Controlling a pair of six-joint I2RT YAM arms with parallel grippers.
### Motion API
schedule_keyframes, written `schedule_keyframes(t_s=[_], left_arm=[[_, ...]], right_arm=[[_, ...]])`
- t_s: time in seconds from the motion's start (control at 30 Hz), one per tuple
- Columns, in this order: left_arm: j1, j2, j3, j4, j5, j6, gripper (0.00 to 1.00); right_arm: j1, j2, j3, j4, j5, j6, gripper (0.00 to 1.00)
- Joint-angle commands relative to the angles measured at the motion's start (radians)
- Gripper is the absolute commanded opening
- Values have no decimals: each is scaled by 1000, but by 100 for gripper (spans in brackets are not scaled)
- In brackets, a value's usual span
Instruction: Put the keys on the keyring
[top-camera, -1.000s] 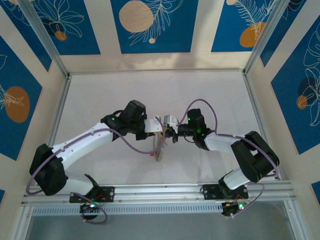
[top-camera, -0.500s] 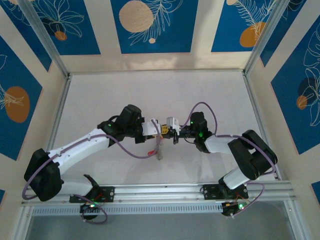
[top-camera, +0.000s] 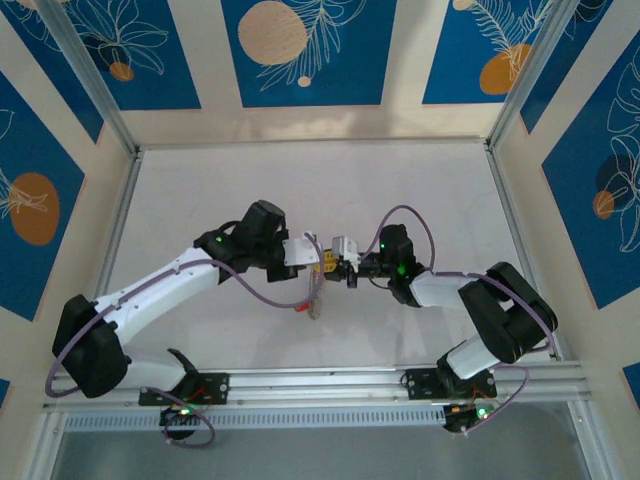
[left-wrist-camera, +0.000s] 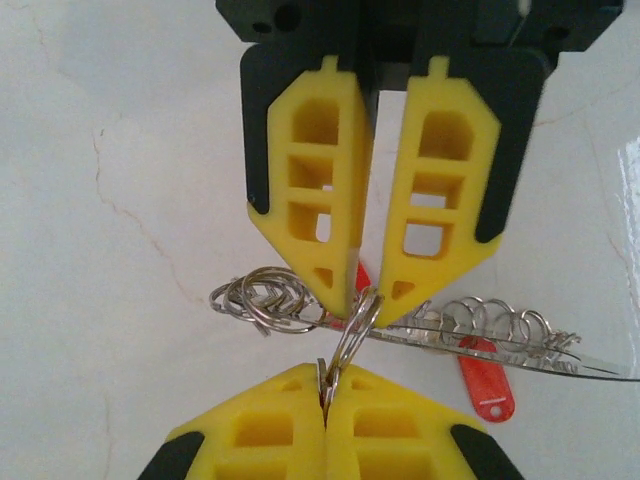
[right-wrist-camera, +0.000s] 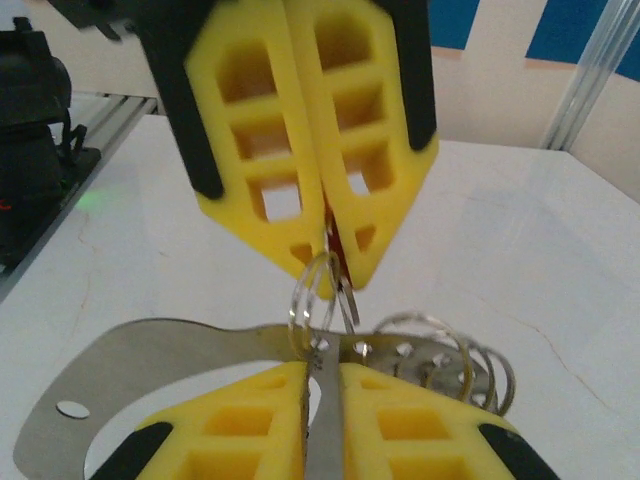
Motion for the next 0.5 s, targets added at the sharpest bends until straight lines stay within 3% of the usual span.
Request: schedule_keyframes(t_s=[0.0, 0.47], left_arm=[[-21, 27, 84, -129, -47, 61, 0], [-76, 113, 161, -212, -118, 87, 0]], right_arm=[[5, -27, 41, -90, 32, -36, 17], [19, -32, 56, -95, 24, -10, 19]])
